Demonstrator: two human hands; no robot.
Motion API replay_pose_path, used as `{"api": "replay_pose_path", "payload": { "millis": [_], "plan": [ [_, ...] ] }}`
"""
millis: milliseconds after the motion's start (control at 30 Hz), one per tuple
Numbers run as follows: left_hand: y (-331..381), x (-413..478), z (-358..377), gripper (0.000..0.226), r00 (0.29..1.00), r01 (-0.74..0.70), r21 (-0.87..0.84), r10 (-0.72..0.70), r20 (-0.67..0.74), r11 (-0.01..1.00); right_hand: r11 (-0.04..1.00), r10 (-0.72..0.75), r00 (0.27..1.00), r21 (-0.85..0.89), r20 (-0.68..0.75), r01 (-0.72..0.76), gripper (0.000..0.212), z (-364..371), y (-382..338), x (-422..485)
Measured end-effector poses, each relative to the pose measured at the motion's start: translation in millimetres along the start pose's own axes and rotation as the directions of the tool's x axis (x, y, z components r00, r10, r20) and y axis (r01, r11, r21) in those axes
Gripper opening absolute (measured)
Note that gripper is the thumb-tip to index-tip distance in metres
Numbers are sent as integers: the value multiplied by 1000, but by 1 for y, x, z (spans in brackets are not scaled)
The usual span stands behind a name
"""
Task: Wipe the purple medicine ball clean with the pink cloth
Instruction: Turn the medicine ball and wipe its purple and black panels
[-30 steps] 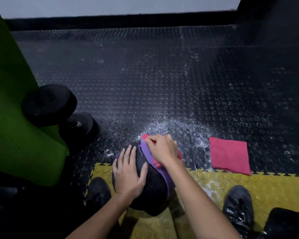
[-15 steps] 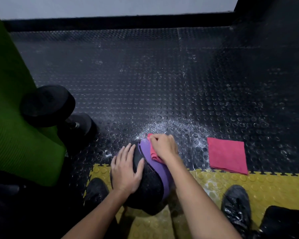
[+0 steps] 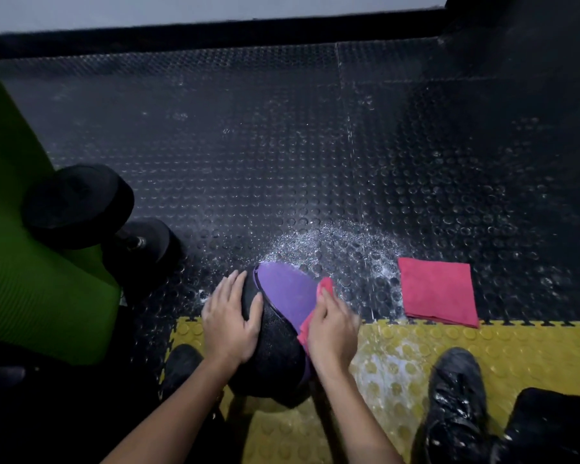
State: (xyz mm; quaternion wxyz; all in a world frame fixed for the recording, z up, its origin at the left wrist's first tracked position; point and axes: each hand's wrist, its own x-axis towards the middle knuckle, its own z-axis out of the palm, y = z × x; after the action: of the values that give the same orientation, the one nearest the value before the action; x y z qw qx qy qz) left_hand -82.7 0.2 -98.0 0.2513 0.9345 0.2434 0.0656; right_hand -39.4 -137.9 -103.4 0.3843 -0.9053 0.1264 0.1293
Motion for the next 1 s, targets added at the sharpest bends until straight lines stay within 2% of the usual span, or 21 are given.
{"api": "replay_pose_path", "payload": {
  "millis": [33,100,167,233,267,300,333,367,400,467,533,600,633,667,733,767,800,833,900,967,1000],
  "plan": [
    [-1,-1,1,78,1000,3,4,-3,-10,1000,990,-135,989,-59,-52,132,34,2,-9,-6],
    [-3,-2,3,76,999,9,-7,-9,-36,1000,914,-404,903,-103,-145,392,30,6,-26,-15],
    [-4,-2,3,77,998,33,-34,-35,-48,999,839,-541,829,-151,-139,523,33,9,-27,-14],
    [-4,-1,2,79,996,72,-61,-75,-40,996,913,-409,908,-46,-89,406,33,8,-14,-4],
    [-3,0,1,80,996,80,-64,-82,-35,995,969,-236,971,56,-48,239,32,4,-5,2],
    [-2,0,1,81,996,79,-59,-81,-30,995,985,-57,998,161,-15,59,33,3,6,9],
    [-1,1,2,81,997,74,-50,-75,-24,996,977,66,998,201,9,-67,34,2,13,14],
    [2,1,2,81,998,68,-41,-69,-15,997,977,113,994,183,1,-111,35,1,15,16],
    [3,2,3,81,998,65,-31,-65,-10,997,989,79,996,130,-31,-74,34,2,11,14],
    [2,5,6,81,997,73,-20,-73,-14,997,981,-192,972,-43,-135,188,28,6,-10,-2],
    [1,7,7,82,995,98,-41,-99,-26,994,869,-491,858,-160,-149,469,28,13,-29,-22],
    [0,6,5,84,990,127,-87,-132,-44,988,774,-619,778,-247,-105,583,30,13,-33,-25],
    [1,6,4,85,988,141,-107,-147,-52,984,786,-606,788,-237,-107,571,29,12,-29,-20],
    [2,6,2,86,985,154,-123,-162,-60,980,846,-525,842,-183,-120,501,28,11,-23,-12],
    [1,7,0,87,981,177,-142,-187,-58,974,979,-191,981,58,-44,193,29,6,-4,4],
    [2,7,-1,86,980,182,-148,-191,-50,972,984,-45,999,171,12,42,32,4,5,11],
    [3,8,-1,84,980,185,-152,-193,-39,971,978,30,998,203,47,-39,35,2,10,14],
    [4,9,-2,79,980,190,-157,-197,-29,969,987,28,998,158,60,-37,38,0,9,14],
    [2,15,-3,70,972,227,-180,-235,-23,957,985,-154,985,-63,76,159,42,2,-6,4],
    [-3,21,-4,64,955,285,-225,-296,-20,932,896,-399,916,-195,45,399,45,10,-25,-11],
    [-7,24,-6,57,944,314,-258,-330,-22,914,855,-481,877,-225,-3,468,44,16,-30,-17]
  ]
}}
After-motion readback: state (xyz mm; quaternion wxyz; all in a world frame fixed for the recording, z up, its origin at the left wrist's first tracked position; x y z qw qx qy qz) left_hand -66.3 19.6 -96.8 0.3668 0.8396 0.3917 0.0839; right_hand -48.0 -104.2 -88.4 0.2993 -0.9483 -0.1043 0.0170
